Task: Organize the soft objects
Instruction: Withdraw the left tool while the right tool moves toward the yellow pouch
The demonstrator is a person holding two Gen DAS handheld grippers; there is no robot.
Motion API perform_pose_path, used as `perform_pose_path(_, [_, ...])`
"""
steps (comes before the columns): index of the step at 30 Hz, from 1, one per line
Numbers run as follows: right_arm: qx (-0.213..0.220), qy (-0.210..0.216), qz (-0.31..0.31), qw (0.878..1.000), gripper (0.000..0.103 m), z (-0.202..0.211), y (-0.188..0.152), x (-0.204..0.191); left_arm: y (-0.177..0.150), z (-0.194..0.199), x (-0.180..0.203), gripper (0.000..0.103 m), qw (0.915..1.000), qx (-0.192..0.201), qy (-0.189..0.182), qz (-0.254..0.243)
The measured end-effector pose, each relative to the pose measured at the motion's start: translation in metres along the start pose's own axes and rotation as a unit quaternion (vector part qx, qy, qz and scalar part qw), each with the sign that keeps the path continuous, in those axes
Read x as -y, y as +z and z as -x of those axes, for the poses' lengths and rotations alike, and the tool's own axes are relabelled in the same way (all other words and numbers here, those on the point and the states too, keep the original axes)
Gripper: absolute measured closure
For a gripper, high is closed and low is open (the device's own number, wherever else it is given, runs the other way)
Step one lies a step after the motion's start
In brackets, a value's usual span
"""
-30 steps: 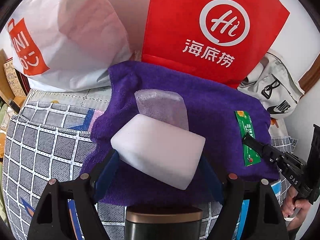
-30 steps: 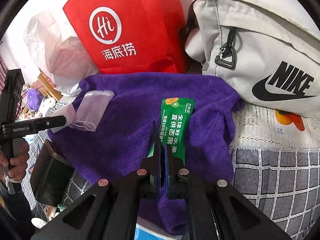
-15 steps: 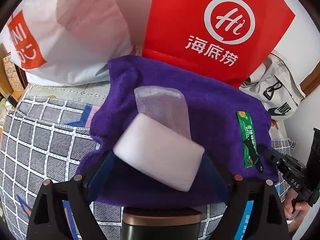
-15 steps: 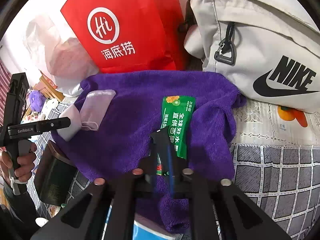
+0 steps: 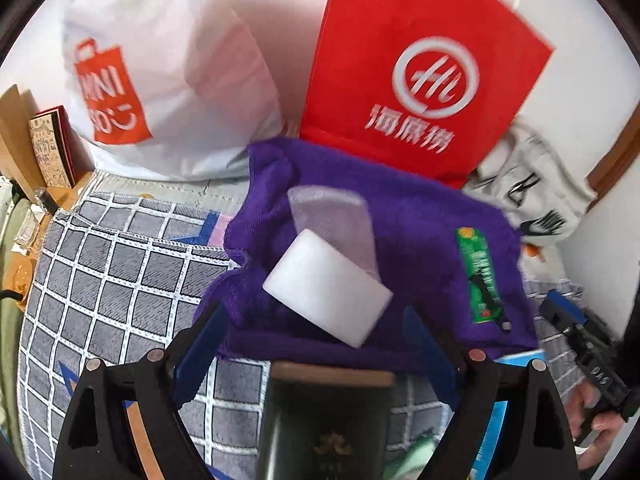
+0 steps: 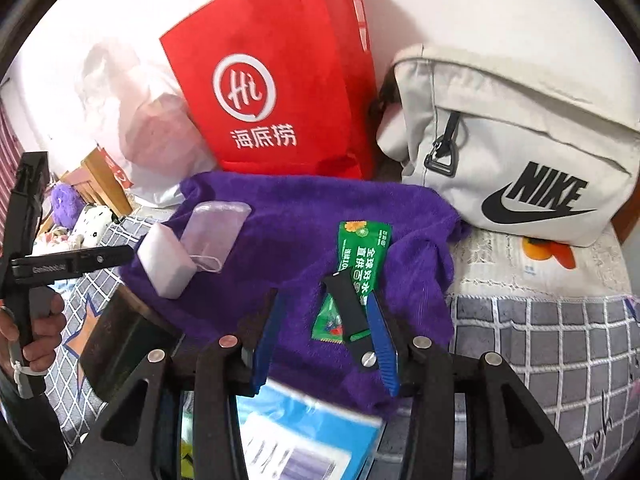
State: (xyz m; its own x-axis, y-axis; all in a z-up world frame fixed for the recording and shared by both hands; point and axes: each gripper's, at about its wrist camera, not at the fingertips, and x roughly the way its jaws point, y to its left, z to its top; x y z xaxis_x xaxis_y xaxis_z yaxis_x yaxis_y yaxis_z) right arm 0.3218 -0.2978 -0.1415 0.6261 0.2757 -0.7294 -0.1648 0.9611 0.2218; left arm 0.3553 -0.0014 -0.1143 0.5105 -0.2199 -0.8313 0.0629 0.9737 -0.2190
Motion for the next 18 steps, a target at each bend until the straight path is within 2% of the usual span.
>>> perform_pose_path(2, [0.003,0.003,0.0,1.0,0.06,0.009,-0.003,-0.004,-0.007,0.021,-0.002,0.014,0.9996,0.024,-0.017,0.005])
perform_pose_path(6, [0.033,-0.026,0.012,0.999,0.059,0.037,-0.015,-0.018,-0.023,0.06,-0.005,0.014,0.9963,0.081,-0.028,0.008])
perform_pose_path(8, [0.035,-0.016,0.004,0.999,0.059,0.05,-0.021,-0.021,-0.036,0.082,-0.007,0.014,0.9917,0.123,-0.039,0.007])
perform_pose_path(9, [0.033,-0.01,-0.002,0.999,0.057,0.055,-0.025,-0.023,-0.038,0.087,-0.008,0.014,0.9904,0.132,-0.041,0.006])
perform_pose_path(10, [0.026,-0.009,-0.012,1.0,0.051,0.061,-0.029,-0.025,-0.045,0.097,-0.008,0.014,0.9889,0.143,-0.041,0.004])
perform_pose_path(11, [0.02,-0.011,-0.017,1.0,0.047,0.065,-0.033,-0.027,-0.049,0.102,-0.007,0.014,0.9882,0.147,-0.041,0.001])
perform_pose_path(14, [0.023,-0.017,-0.022,0.999,0.047,0.076,-0.045,-0.034,-0.062,0.115,-0.006,0.014,0.9884,0.147,-0.037,-0.003])
perform_pose_path(18, [0.008,-0.001,-0.035,0.999,0.047,0.088,-0.065,-0.042,-0.08,0.126,-0.006,0.014,0.9894,0.139,-0.04,-0.003])
